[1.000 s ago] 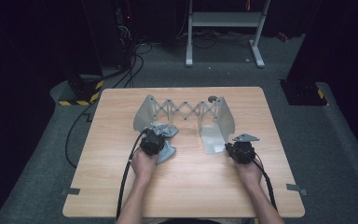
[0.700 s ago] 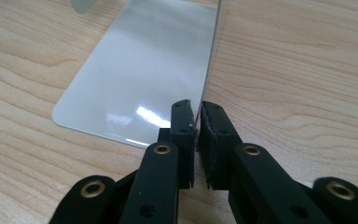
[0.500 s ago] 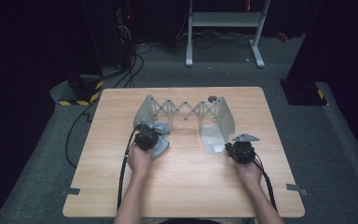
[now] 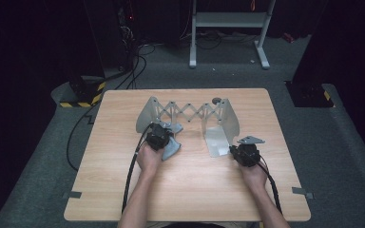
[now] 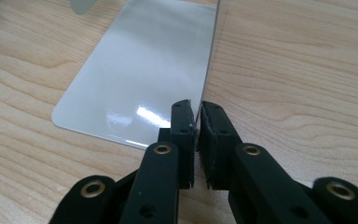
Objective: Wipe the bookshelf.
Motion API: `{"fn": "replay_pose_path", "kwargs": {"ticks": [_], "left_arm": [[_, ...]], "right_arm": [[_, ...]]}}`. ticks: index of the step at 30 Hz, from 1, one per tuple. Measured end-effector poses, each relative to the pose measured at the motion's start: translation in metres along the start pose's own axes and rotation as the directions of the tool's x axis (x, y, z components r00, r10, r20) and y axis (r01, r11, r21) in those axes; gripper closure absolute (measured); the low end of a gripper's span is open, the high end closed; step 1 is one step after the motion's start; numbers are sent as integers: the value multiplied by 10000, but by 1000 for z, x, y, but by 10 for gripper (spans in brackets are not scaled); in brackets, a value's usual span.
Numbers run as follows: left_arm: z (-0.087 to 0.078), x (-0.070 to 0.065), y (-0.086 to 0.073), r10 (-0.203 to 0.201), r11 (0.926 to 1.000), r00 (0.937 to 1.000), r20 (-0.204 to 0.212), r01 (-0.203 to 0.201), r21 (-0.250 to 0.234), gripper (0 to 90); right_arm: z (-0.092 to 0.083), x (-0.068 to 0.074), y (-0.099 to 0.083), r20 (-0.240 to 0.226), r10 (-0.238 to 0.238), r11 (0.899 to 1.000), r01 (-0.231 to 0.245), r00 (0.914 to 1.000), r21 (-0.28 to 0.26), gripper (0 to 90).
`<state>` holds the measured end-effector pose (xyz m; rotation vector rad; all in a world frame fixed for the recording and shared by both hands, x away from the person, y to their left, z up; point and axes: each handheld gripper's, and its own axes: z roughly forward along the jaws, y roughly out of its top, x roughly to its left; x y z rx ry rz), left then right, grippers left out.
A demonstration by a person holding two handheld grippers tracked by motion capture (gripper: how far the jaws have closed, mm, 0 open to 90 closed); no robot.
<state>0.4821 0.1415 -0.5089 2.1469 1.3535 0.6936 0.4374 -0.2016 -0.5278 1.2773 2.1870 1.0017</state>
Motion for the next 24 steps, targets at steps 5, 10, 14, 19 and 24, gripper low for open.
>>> {"fn": "replay_pose_path", "kwargs": {"ticks": [5,10,14,19,24], "left_arm": [[2,10,2,-279,9993,9983,-516,290,222,778],[5,11,2,-622,9981,9979,-201,621,-33,778],[9,9,6,-743,9971,9966,344,748,-109,776],[14,1,15,-375,9993,9982,457,378,-62,775],[15,7,17,-560,9984,9974,448,559,32,773]], "right_arm": [[0,0,0,14,0,10000,0,10000,0,844],[0,0,0,27,-15,10000,15,10000,1,844],[0,0,0,22,-11,10000,11,10000,1,844],[0,0,0,19,-4,10000,4,10000,-1,844],[0,0,0,4,-10,10000,10,10000,-1,844]]}}
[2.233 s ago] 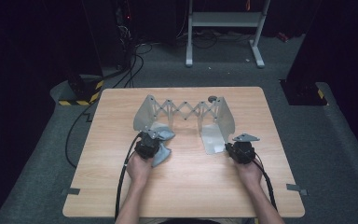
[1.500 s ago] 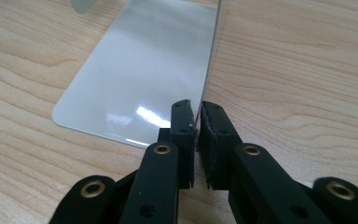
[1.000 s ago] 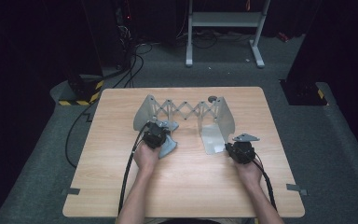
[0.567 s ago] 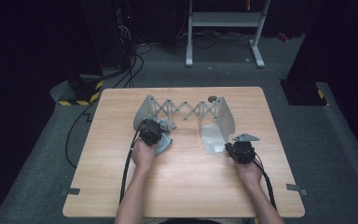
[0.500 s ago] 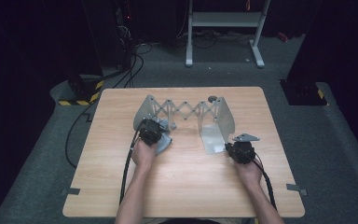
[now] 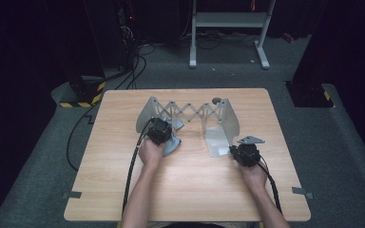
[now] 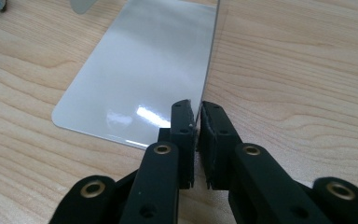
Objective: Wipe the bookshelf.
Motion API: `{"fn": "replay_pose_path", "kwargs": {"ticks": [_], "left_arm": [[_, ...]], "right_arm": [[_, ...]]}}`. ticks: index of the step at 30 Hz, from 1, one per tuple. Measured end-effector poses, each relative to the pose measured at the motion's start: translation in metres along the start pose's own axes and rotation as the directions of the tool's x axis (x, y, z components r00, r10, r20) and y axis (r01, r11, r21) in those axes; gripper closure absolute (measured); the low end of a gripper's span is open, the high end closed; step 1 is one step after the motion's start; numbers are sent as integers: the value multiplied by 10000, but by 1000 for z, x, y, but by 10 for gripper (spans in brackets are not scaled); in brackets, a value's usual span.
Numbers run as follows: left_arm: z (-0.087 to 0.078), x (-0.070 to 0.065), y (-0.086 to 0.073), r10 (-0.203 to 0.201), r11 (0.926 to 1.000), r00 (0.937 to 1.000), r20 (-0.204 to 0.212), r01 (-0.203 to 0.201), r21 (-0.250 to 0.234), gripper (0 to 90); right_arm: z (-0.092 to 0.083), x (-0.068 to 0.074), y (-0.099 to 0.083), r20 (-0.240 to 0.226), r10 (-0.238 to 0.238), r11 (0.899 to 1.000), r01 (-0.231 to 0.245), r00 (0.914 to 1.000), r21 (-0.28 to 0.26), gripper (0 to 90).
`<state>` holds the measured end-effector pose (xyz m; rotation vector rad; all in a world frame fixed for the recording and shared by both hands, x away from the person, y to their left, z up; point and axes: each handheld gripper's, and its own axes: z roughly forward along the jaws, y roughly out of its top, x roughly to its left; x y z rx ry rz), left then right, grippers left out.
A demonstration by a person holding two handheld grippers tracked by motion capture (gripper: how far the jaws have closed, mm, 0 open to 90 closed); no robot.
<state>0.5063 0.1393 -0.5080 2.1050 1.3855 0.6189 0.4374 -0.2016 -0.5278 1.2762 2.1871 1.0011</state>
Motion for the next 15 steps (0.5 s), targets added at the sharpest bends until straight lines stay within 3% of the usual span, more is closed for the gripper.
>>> {"fn": "replay_pose_path", "kwargs": {"ticks": [7,9,12,15], "left_arm": [[0,4,1,-49,9997,9973,-732,67,237,774],[1,5,2,-190,9995,9978,-642,205,239,774],[4,5,6,-375,9993,9992,111,375,23,772],[7,1,9,-176,9998,9992,350,177,-20,771]], "right_arm": [[0,0,0,-10,16,10000,-16,10000,0,844],[0,0,0,-12,15,10000,-15,10000,0,844],[0,-1,0,-44,50,10000,-50,10000,1,844],[0,-1,0,-59,60,10000,-60,10000,3,844]]}}
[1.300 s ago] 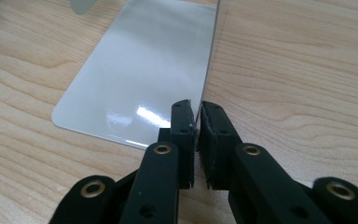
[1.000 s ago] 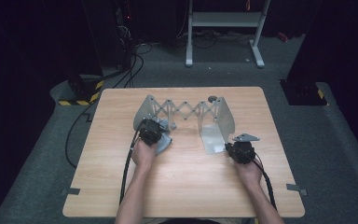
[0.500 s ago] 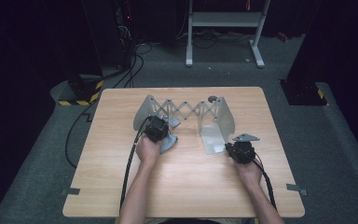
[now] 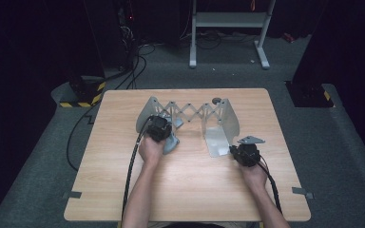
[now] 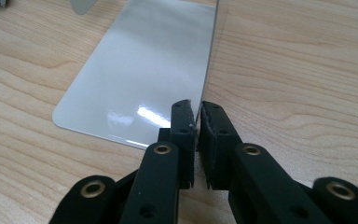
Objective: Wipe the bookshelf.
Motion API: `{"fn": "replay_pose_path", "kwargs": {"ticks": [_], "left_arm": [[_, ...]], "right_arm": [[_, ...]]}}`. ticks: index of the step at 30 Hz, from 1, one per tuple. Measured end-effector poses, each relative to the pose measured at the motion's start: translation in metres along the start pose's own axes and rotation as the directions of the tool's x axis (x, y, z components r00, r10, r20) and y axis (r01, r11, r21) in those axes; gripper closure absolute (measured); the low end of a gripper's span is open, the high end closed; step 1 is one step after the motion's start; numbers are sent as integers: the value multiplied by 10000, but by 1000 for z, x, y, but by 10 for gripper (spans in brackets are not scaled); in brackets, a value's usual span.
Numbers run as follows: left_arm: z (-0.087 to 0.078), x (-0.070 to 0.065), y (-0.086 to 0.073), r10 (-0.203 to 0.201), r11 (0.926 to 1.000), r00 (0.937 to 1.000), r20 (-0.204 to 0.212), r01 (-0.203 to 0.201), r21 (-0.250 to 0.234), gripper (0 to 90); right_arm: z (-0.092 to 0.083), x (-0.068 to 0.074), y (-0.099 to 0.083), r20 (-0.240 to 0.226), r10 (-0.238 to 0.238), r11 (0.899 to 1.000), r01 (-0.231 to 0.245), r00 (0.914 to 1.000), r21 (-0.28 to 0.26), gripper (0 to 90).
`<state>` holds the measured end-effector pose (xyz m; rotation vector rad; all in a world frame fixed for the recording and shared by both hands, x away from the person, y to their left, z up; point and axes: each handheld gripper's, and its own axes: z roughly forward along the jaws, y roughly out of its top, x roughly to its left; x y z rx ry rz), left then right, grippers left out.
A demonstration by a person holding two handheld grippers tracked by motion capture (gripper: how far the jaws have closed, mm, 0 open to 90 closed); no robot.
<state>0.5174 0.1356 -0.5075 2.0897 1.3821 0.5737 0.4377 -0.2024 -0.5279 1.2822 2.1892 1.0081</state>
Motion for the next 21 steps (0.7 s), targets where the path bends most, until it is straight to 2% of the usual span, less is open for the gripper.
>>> {"fn": "replay_pose_path", "kwargs": {"ticks": [5,9,13,18,21], "left_arm": [[4,-2,3,80,9999,9999,69,-80,-88,770],[5,-2,5,265,9996,9990,-372,-264,26,770],[4,0,5,291,9995,9964,-802,-279,157,771],[1,2,-1,135,9998,9937,-1111,-117,167,772],[-5,2,-6,378,9990,9912,-1270,-343,296,773]], "right_arm": [[0,0,0,-38,40,10000,-40,10000,9,844],[0,0,0,-49,64,10000,-64,10000,17,844],[0,-1,0,-82,59,10000,-59,9999,13,843],[0,-1,0,-70,47,10000,-47,10000,10,843],[0,0,0,8,-63,10000,63,10000,-4,842]]}}
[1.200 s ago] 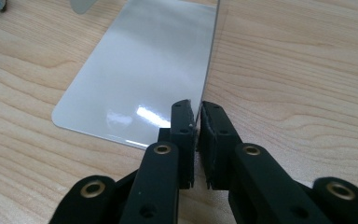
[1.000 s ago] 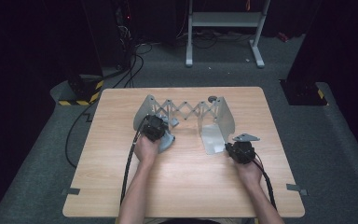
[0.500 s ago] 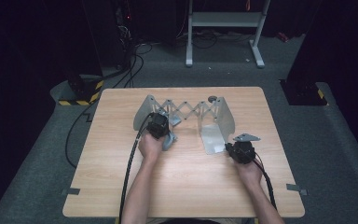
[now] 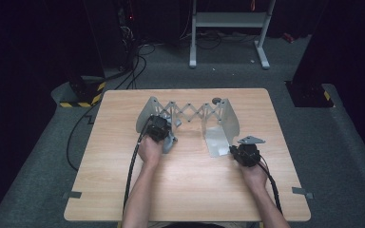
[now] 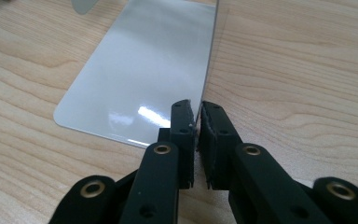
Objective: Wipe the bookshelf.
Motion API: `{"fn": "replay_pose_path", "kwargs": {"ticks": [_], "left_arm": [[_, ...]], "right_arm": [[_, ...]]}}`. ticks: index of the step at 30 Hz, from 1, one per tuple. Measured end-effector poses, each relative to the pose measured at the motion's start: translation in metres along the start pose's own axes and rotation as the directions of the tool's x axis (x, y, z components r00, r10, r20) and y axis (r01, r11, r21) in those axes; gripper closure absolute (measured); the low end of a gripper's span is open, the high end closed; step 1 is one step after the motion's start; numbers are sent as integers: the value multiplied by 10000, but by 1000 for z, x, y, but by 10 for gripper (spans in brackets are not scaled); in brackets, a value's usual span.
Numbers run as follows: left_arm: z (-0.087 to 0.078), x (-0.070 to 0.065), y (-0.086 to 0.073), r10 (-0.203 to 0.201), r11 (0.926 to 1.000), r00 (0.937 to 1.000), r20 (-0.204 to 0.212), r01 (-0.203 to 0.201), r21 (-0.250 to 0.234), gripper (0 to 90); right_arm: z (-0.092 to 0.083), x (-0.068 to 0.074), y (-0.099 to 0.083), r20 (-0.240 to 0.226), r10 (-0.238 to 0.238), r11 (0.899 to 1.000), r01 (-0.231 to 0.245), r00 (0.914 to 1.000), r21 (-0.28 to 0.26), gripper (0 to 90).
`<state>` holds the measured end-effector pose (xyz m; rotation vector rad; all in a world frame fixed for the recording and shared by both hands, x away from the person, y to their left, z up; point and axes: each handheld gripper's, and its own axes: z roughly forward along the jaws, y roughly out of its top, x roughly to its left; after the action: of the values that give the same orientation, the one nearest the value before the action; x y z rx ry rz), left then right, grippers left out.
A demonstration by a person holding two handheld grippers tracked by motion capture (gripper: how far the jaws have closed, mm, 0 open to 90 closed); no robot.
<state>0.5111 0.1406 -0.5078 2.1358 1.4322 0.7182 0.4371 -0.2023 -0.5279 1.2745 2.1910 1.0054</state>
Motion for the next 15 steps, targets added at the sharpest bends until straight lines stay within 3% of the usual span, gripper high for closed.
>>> {"fn": "replay_pose_path", "kwargs": {"ticks": [15], "left_arm": [[-18,6,-30,-210,9992,9993,-319,199,-333,773]], "right_arm": [[0,0,0,-4,-7,10000,7,10000,-1,842]]}}
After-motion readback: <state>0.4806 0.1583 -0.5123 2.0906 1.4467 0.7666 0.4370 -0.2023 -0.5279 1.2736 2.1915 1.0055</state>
